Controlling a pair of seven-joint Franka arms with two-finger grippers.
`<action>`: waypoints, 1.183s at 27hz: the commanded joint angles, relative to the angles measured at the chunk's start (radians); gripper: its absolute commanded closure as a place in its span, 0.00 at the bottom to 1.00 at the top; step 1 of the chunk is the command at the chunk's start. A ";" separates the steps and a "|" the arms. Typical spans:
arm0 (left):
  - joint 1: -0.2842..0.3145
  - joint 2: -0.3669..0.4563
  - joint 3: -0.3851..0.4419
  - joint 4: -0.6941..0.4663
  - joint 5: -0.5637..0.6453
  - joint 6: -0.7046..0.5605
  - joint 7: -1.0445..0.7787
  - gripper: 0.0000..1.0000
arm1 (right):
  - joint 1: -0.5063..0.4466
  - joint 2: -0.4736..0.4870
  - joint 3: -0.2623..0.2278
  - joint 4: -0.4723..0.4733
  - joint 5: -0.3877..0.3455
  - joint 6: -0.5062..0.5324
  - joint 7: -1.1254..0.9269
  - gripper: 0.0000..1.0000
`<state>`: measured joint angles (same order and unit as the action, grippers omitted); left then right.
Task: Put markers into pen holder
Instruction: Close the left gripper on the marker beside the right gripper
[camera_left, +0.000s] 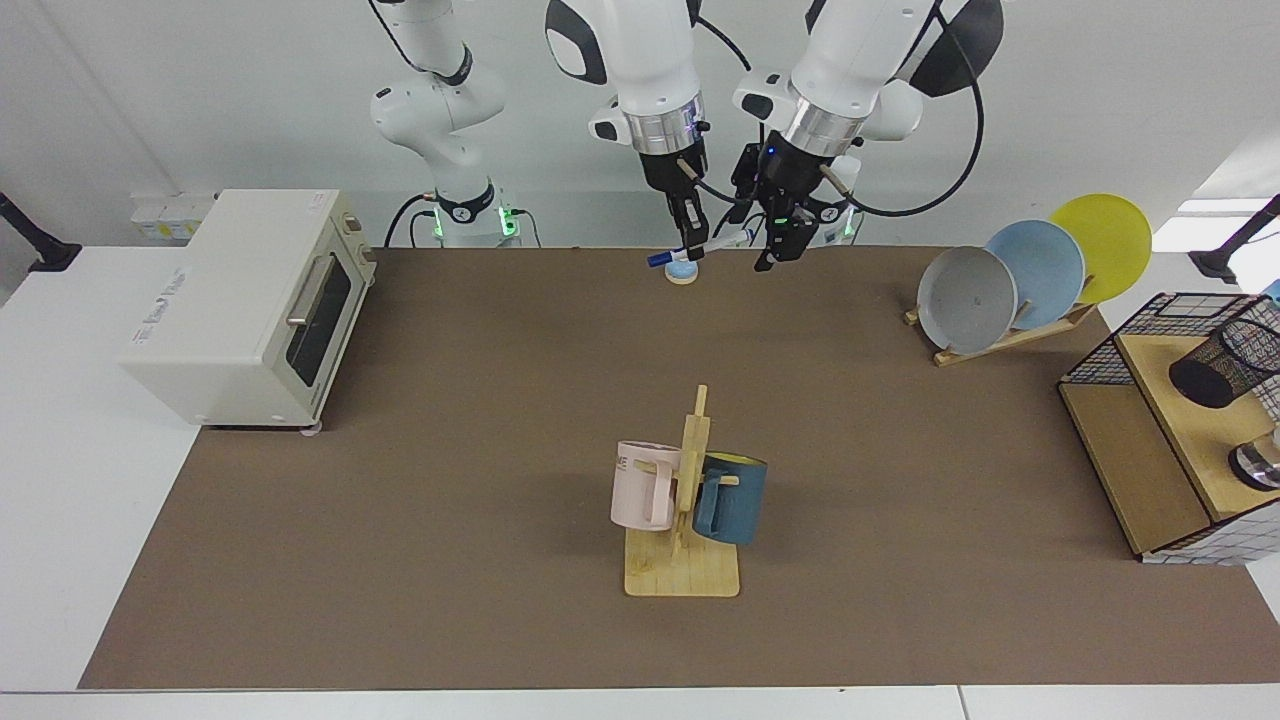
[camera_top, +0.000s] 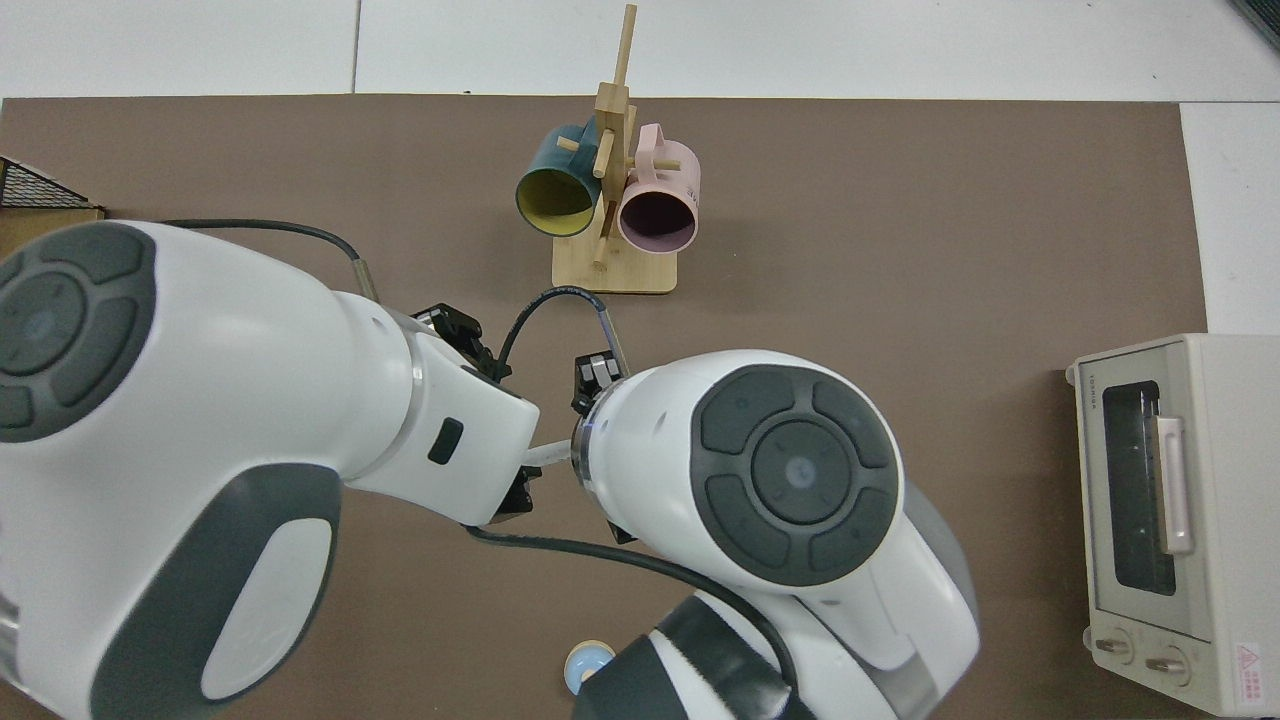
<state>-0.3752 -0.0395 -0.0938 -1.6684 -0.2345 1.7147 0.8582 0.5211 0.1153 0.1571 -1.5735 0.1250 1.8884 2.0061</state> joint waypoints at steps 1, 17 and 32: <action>-0.014 -0.023 -0.018 -0.067 -0.022 0.039 -0.016 0.14 | 0.002 0.000 -0.002 0.001 -0.019 0.006 -0.020 1.00; -0.013 -0.022 -0.029 -0.082 -0.051 0.063 -0.022 0.19 | 0.003 0.001 -0.002 0.001 -0.016 0.012 -0.018 1.00; -0.011 -0.020 -0.029 -0.080 -0.052 0.062 -0.028 0.54 | 0.002 0.007 -0.004 0.001 0.008 0.090 0.007 1.00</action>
<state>-0.3760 -0.0398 -0.1259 -1.7137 -0.2720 1.7514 0.8408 0.5209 0.1177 0.1523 -1.5752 0.1240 1.9456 2.0058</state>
